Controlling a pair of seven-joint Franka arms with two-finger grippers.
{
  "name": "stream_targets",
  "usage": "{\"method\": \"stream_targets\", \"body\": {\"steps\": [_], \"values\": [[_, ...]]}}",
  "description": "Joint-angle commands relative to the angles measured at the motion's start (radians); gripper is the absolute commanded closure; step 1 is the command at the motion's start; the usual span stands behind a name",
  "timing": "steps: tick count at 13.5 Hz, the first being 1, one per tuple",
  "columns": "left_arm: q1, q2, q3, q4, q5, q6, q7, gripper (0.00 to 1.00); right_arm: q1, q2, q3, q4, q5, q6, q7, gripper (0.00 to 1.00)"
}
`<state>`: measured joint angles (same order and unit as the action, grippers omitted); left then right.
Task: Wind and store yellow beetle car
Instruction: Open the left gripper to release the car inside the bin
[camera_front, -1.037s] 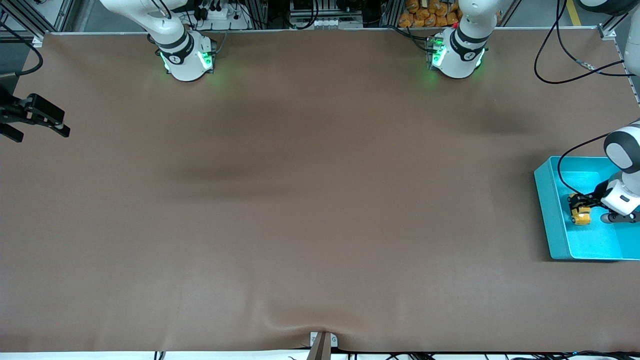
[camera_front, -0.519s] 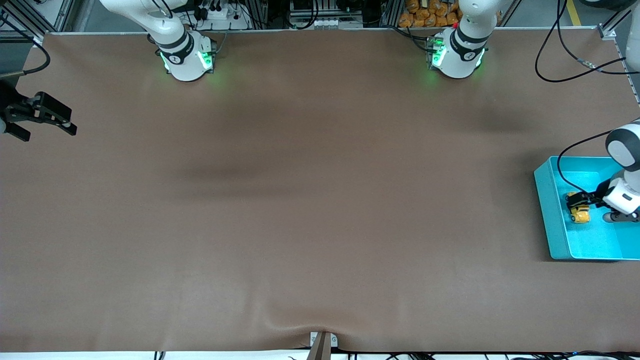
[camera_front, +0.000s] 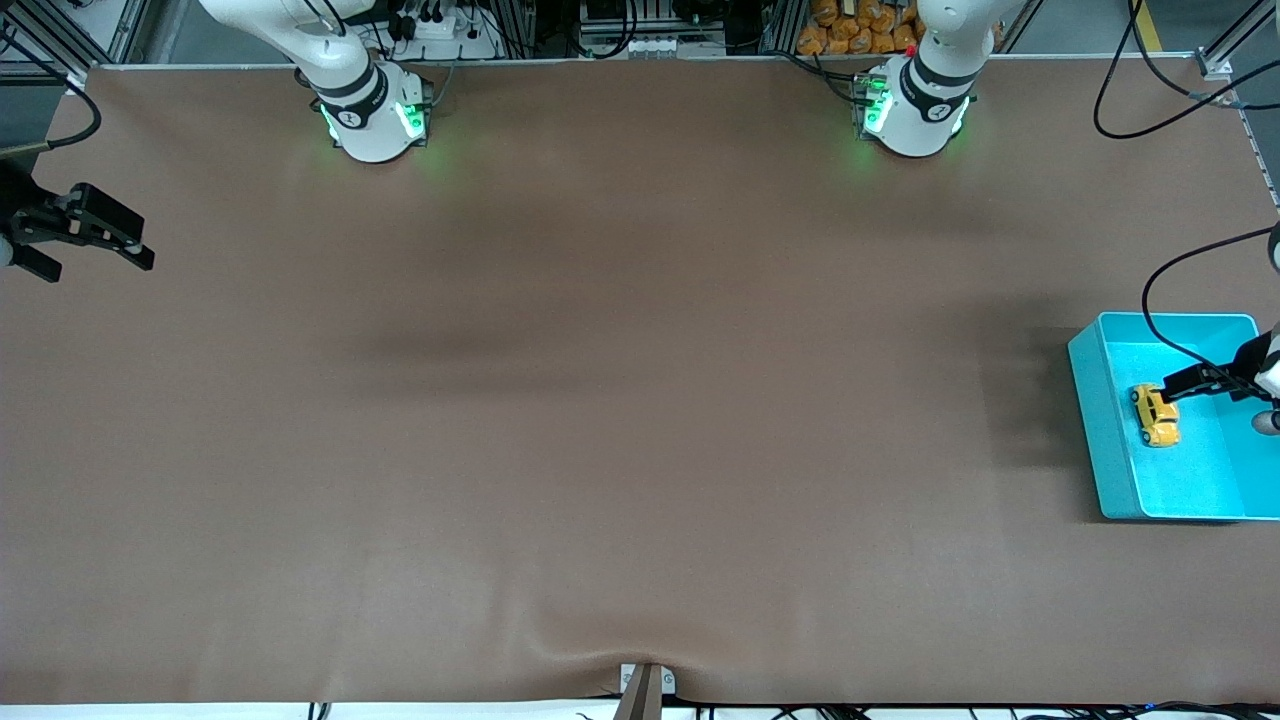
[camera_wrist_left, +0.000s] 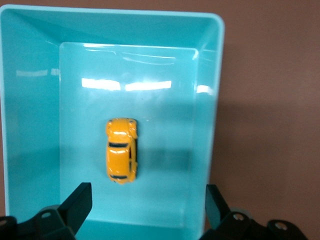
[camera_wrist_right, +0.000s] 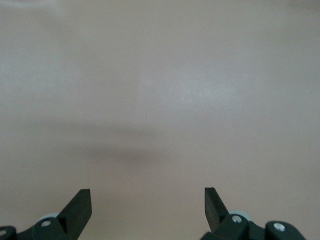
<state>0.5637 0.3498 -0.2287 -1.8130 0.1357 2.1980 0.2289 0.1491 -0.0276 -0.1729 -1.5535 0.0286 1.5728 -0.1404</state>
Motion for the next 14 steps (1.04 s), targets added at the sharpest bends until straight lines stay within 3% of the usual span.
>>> {"method": "stream_targets", "body": {"steps": [1,6,9,14], "values": [[-0.071,-0.122,-0.005,-0.035,-0.004,-0.124,-0.103,0.00,0.001,0.005,-0.007,0.018,0.005,-0.016,0.016,0.00],[-0.289,-0.290,0.029,-0.029,-0.106,-0.326,-0.319,0.00,0.001,0.005,-0.007,0.018,0.005,-0.016,0.016,0.00],[-0.448,-0.373,0.106,-0.017,-0.149,-0.409,-0.378,0.00,0.001,0.005,-0.007,0.018,0.005,-0.016,0.016,0.00],[-0.551,-0.385,0.154,0.167,-0.148,-0.667,-0.321,0.00,0.004,0.005,-0.005,0.020,0.005,-0.017,0.016,0.00]]}}
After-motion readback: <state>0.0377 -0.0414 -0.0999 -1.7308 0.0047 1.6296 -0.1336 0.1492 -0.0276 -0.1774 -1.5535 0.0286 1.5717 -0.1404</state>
